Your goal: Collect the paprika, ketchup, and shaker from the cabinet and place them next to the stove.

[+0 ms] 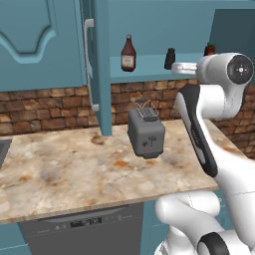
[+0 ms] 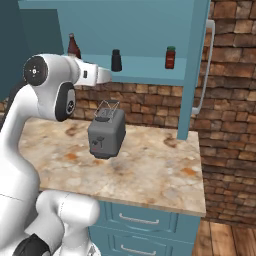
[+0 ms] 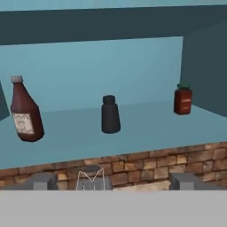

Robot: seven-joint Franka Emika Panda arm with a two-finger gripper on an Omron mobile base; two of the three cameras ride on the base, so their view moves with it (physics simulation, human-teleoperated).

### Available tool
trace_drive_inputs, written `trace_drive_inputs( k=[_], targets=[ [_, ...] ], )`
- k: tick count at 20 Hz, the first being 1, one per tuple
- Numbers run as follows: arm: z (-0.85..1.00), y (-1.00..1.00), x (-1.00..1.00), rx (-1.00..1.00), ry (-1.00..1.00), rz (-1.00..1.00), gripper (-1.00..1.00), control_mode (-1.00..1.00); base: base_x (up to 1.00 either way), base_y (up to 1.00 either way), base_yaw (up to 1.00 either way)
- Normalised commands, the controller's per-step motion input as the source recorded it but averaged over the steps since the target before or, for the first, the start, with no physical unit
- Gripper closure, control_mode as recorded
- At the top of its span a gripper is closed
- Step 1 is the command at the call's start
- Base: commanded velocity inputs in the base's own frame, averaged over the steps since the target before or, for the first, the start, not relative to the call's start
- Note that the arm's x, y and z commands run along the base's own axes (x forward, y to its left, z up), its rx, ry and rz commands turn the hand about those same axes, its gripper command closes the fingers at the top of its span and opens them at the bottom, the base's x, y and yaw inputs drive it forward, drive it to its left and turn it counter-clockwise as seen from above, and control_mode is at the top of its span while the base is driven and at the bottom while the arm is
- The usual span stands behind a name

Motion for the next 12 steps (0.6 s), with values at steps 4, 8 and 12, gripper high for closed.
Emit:
trace_drive_inputs(
  k=[4, 8, 12],
  targets=[
    [0.13, 0.0, 0.37, 0.0, 0.0, 0.0, -1.0, -1.0, 0.0, 0.0, 0.0],
    [0.09, 0.0, 0.51, 0.0, 0.0, 0.0, -1.0, -1.0, 0.0, 0.0, 0.0],
    [0.03, 0.0, 0.51, 0.0, 0.0, 0.0, -1.0, -1.0, 0.0, 0.0, 0.0]
  ],
)
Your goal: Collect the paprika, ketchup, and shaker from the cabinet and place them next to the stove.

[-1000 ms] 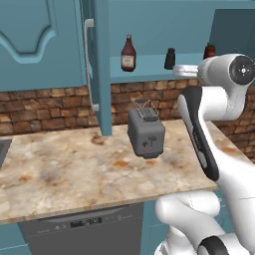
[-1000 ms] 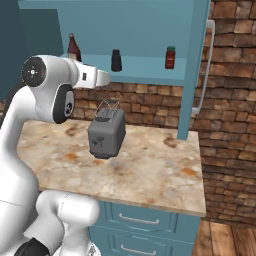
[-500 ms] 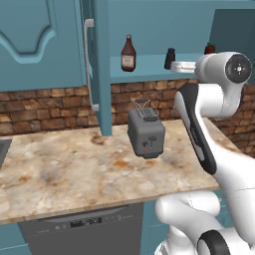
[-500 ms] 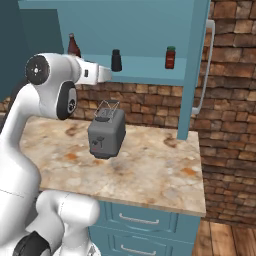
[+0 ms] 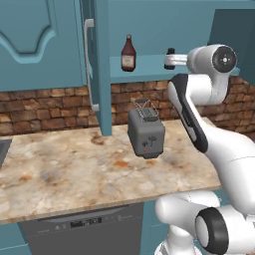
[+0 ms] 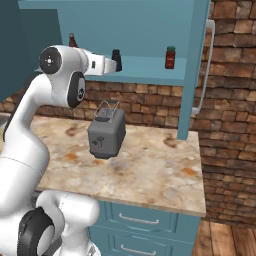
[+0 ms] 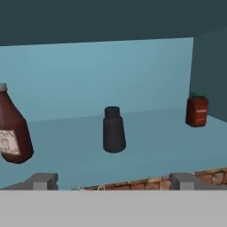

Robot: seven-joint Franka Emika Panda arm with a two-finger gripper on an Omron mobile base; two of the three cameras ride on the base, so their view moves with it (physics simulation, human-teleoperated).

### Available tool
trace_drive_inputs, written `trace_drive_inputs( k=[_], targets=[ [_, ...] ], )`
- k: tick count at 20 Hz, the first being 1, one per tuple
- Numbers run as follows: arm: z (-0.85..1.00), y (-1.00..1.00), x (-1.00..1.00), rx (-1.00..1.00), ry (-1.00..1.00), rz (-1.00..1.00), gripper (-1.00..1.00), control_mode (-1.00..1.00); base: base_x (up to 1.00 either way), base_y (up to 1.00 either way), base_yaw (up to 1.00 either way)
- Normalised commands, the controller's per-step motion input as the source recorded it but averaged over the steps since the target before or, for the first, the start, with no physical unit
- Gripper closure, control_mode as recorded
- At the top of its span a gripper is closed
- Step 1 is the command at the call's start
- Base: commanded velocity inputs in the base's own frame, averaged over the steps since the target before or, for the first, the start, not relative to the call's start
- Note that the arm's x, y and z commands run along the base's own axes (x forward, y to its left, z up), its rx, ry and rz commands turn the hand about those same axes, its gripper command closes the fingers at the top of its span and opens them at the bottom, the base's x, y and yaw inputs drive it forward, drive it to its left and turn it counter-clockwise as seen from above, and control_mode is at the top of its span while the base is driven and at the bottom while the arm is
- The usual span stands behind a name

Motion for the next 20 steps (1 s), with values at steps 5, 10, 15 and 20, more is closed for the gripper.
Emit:
trace_drive_inputs(
  k=[5, 10, 15, 20],
  targets=[
    [0.0, -0.08, 0.54, 0.01, 0.0, 0.01, -1.0, -1.0, 0.0, 0.0, 0.0],
    [0.0, -0.05, 0.56, 0.03, 0.08, 0.01, -1.0, -1.0, 0.0, 0.0, 0.0],
    [-0.01, -0.01, 0.5, 0.0, 0.1, 0.01, -1.0, -1.0, 0.0, 0.0, 0.0],
    [0.0, -0.11, 0.4, 0.0, 0.03, 0.0, -1.0, -1.0, 0.0, 0.0, 0.0]
  ],
)
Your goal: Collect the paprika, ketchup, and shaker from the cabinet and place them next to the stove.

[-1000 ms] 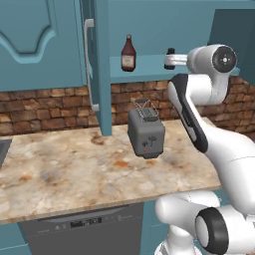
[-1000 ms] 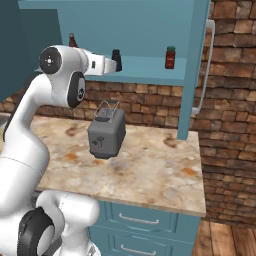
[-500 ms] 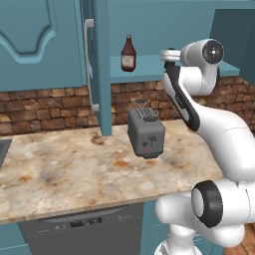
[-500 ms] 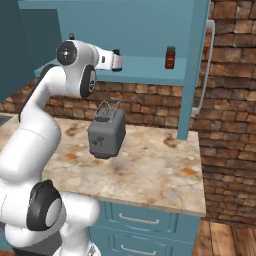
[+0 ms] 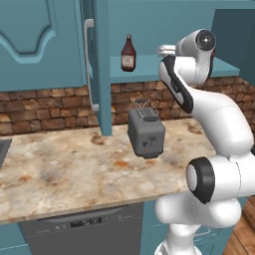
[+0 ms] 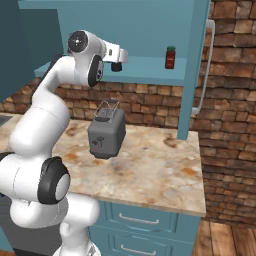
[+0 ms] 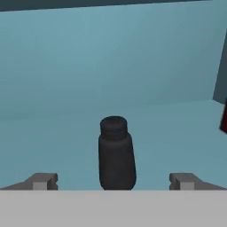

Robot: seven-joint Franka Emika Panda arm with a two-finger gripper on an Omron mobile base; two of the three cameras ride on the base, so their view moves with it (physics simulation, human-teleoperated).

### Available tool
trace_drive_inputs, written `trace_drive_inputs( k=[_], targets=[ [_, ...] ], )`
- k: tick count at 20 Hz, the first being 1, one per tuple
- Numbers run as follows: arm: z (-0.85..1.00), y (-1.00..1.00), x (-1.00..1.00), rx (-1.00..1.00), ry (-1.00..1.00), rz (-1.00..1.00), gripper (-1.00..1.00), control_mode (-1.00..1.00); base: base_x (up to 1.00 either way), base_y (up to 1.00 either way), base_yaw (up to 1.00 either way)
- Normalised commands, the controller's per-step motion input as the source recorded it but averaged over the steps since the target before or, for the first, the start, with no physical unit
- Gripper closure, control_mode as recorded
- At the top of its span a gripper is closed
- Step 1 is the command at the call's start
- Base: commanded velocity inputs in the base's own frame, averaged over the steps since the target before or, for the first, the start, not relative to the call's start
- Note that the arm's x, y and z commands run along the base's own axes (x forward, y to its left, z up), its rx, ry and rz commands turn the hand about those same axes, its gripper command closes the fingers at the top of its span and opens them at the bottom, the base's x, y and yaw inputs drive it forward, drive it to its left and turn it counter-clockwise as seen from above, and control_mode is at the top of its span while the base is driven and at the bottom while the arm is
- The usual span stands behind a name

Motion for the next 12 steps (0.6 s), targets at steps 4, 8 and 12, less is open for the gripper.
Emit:
trace_drive_inputs(
  k=[4, 8, 12],
  targets=[
    [-0.02, -0.07, 0.34, 0.0, 0.02, 0.0, -1.0, -1.0, 0.0, 0.0, 0.0],
    [-0.08, 0.0, 0.32, 0.0, 0.05, 0.0, -1.0, -1.0, 0.0, 0.0, 0.0],
    [-0.16, 0.0, 0.32, 0.0, 0.05, 0.0, -1.0, -1.0, 0.0, 0.0, 0.0]
  ],
)
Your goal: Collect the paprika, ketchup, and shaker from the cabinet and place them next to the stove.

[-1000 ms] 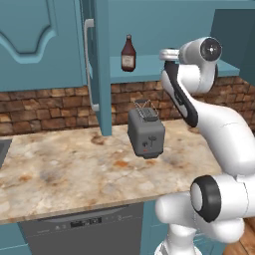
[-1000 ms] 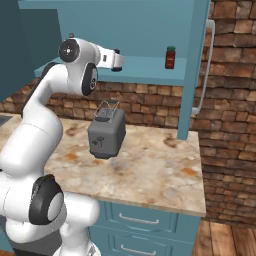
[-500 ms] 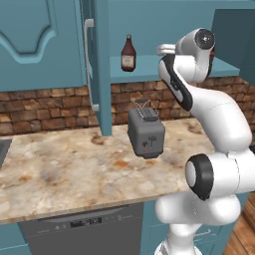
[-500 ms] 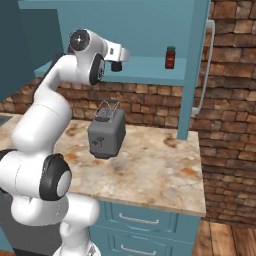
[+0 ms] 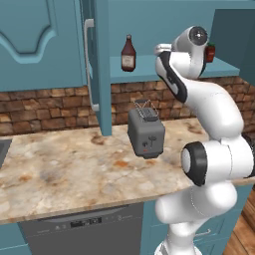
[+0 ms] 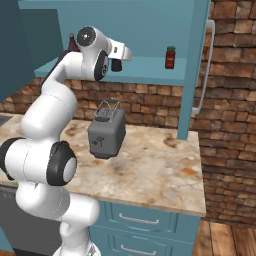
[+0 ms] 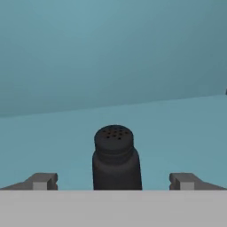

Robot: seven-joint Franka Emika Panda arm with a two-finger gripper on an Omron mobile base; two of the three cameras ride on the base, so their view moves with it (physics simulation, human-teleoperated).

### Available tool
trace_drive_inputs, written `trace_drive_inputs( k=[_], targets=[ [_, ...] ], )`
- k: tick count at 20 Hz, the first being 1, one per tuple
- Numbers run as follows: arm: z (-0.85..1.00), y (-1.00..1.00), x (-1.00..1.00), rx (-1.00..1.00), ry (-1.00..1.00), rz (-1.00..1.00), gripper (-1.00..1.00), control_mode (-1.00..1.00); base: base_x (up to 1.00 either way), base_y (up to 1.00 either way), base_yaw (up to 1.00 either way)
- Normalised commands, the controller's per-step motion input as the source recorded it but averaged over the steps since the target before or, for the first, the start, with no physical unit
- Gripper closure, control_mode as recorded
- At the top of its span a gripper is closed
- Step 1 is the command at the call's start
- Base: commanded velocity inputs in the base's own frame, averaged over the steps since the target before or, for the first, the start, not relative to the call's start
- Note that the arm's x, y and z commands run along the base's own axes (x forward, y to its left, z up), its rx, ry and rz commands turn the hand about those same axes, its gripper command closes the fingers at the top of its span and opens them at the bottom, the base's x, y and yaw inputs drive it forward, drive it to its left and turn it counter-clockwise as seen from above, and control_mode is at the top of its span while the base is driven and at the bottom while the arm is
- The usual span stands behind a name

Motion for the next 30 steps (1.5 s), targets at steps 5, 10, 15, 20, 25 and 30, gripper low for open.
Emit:
trace_drive_inputs(
  k=[5, 10, 15, 20, 25, 30],
  targets=[
    [-0.15, -0.04, 0.23, 0.0, 0.04, 0.0, -1.0, -1.0, 0.0, 0.0, 0.0],
    [-0.1, -0.01, 0.11, 0.0, 0.03, 0.0, -1.0, -1.0, 0.0, 0.0, 0.0],
    [-0.11, 0.0, 0.11, 0.0, 0.04, 0.0, 1.0, -1.0, 0.0, 0.0, 0.0],
    [-0.01, 0.0, 0.07, 0.0, 0.0, 0.0, 1.0, -1.0, 0.0, 0.0, 0.0],
    [0.0, 0.0, -0.01, 0.0, 0.0, 0.0, 1.0, -1.0, 0.0, 0.0, 0.0],
    [0.0, -0.05, -0.34, 0.0, -0.08, 0.0, 1.0, -1.0, 0.0, 0.0, 0.0]
  ],
)
